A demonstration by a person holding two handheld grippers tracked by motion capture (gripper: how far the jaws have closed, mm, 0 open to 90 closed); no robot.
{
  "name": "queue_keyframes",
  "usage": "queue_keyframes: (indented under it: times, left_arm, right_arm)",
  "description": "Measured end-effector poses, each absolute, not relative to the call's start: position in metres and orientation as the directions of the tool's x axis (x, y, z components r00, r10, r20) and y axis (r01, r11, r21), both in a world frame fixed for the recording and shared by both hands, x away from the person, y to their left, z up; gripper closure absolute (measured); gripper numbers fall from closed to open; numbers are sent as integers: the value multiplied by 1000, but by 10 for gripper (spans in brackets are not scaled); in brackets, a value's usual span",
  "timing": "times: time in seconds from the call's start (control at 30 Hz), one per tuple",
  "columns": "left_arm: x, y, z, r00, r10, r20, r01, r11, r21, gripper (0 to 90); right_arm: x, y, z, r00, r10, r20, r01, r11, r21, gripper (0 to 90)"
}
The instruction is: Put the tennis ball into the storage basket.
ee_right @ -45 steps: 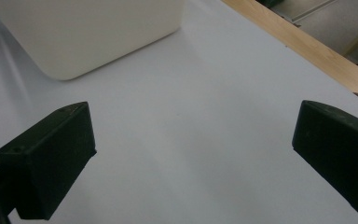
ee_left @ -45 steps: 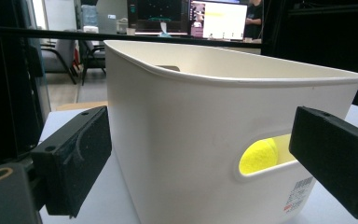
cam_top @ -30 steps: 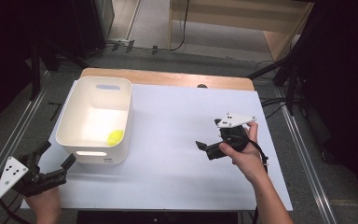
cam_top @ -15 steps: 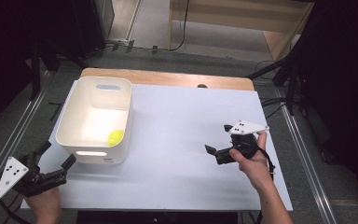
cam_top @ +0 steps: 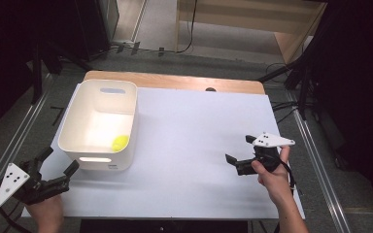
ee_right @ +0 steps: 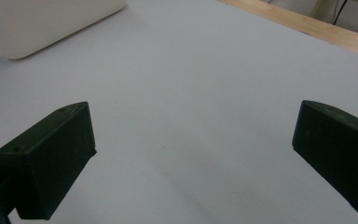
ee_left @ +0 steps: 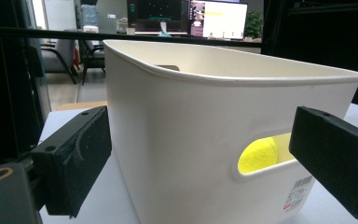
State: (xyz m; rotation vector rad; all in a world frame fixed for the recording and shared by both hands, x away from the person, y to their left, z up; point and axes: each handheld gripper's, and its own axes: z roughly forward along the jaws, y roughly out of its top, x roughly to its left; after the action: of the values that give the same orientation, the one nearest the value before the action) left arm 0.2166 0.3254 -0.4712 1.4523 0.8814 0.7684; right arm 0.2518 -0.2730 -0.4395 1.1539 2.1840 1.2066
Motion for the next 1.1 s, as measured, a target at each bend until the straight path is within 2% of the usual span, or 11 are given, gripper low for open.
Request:
queue_keyframes:
  times: [0.7,1.1]
  left_arm:
    - [216,326,-471,492,870,-36,79,-4,997,58]
    - [216,327,-471,496,867,-46,77,9,997,58]
  right_arm:
    - [232,-312,-469,-513,852,104,479,184,858,0]
    - [217,-329,-490,-501,859,107,472,167,866,0]
